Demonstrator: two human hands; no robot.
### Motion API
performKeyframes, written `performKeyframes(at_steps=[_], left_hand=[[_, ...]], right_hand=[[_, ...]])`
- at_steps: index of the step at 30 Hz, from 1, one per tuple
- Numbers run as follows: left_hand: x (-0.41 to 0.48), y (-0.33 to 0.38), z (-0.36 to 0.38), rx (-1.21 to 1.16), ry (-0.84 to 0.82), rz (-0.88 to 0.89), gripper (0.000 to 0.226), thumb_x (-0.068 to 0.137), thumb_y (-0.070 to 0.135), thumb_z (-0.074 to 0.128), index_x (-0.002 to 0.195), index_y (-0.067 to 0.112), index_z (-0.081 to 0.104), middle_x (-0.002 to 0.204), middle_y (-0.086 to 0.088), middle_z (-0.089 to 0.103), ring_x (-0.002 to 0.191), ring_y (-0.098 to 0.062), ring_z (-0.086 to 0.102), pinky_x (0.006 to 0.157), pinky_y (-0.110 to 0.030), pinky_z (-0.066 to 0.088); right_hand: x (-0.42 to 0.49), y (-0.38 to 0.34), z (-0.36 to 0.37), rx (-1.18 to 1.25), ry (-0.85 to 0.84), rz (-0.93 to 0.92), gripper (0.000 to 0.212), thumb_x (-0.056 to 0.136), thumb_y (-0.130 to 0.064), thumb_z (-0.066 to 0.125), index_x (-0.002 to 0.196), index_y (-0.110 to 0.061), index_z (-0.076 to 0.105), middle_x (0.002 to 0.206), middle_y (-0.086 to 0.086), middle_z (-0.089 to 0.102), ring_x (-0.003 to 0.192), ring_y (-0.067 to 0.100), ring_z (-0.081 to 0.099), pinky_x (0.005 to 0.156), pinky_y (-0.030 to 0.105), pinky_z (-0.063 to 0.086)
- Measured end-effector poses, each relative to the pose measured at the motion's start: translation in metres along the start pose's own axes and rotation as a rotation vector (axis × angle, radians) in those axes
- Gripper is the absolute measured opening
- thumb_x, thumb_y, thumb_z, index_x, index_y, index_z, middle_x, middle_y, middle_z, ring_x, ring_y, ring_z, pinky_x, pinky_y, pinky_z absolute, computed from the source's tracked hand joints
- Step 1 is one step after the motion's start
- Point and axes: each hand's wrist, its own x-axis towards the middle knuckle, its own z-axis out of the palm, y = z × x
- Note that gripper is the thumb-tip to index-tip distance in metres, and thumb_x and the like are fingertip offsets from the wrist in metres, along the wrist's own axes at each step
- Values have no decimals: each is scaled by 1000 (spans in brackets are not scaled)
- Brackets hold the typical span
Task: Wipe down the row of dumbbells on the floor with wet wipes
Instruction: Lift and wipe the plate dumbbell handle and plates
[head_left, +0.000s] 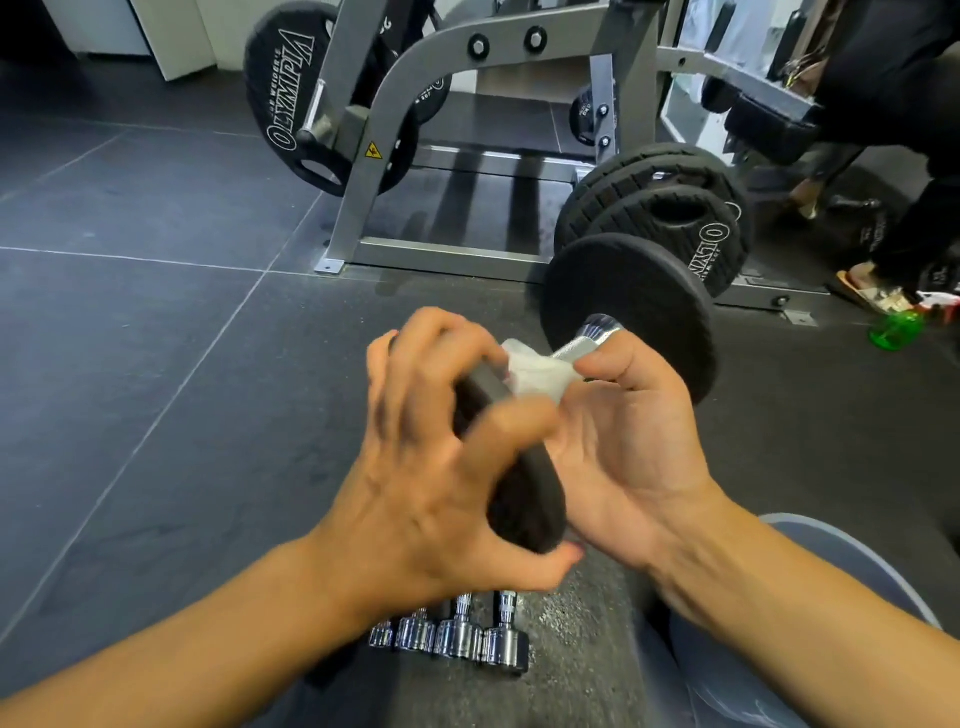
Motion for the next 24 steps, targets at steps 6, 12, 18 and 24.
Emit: performKeyframes(at_steps=[6,12,18,24], left_hand=[[9,-1,-11,-1085,72,-963,70,59,51,81,111,28,40,102,8,63,99,-26,68,89,-48,56],[15,-2,-20,-1746,-187,-1299,78,81,84,36,99,22,80,110,-11,75,100,-36,73,92,-76,46],[1,-4,-17,-1019,18,-794,54,57,48,78,100,37,48,101,12,59,97,-8,60,88,-36,55],[34,-8,-14,-470,192,-586,26,54,69,62,68,82,43,80,13,45,89,-21,51,84,-50,43]], right_hand=[[1,-5,-4,36,-7,-75,28,72,-21,49,96,-6,50,84,15,51,76,28,63,80,36,52],[1,-19,-4,-26,-73,-47,34,69,-27,57,96,-8,48,93,12,48,87,26,52,88,40,41],[2,-41,-4,-14,-6,-286,43,65,-10,56,105,-8,42,87,9,47,81,19,53,96,39,46],[5,-28,-2,79,152,-369,28,61,2,56,84,-11,46,75,6,44,70,15,47,112,37,40]])
